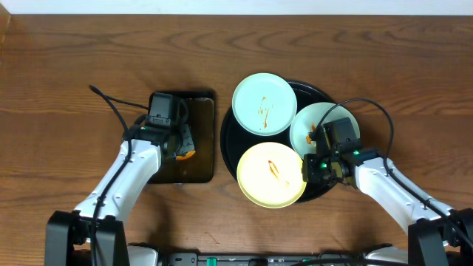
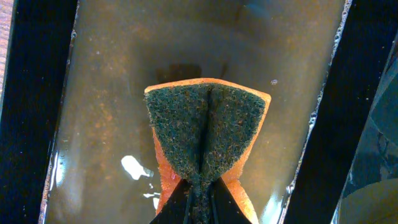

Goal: Clean dirty plates on tray and stack at the side

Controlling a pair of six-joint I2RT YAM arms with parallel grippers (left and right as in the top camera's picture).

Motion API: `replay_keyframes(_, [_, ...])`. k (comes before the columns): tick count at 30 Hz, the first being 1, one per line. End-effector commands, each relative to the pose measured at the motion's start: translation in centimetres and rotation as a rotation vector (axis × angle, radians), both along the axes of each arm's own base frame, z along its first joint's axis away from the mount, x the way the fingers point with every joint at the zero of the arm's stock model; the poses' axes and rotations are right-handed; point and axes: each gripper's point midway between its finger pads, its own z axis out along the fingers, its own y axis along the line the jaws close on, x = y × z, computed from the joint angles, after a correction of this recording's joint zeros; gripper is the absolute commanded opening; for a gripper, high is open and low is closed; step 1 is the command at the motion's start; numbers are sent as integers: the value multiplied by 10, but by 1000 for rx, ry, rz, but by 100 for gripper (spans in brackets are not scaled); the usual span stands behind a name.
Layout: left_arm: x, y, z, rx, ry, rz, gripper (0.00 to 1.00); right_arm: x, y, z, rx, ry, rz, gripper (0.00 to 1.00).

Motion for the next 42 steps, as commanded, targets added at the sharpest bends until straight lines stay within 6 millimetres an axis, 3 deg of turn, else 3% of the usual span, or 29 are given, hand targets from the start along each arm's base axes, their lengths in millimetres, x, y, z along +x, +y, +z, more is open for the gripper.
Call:
replay_keyframes(1, [6,-4,7,-16,-21,0,7,-6,5,-2,7,17,9,1])
replay_keyframes(5, [7,-6,7,-27,-22,-5,7,-6,5,-2,7,17,9,1])
replay_keyframes(7, [9,-18,11,-81,-34,-54,8,-6,5,-2,7,17,9,1])
replay_keyframes(14, [20,-98,71,-277,-125,-336,7,-5,5,-2,7,15,9,1])
replay_keyframes(18, [6,-148,81,-315,-148,-454,7,-5,5,-2,8,15,9,1])
replay_keyframes(21, [-21,-199,67,-377,-71,-469,7,-5,5,-2,8,20,-4,1])
replay_keyframes(27, [-60,-240,26,-418,142,-338,7,-5,5,-2,9,20,-5,1])
replay_keyframes(30, [-80,-266,21,-509,235,-324,8,-5,5,-2,9,21,-5,1])
replay_keyframes(33, [-91,-279,18,-560,313,-249,7,-6,5,-2,8,23,-5,1])
replay_keyframes(42, [-102,-289,6,-550,349,-242,8,-6,5,-2,8,23,-5,1])
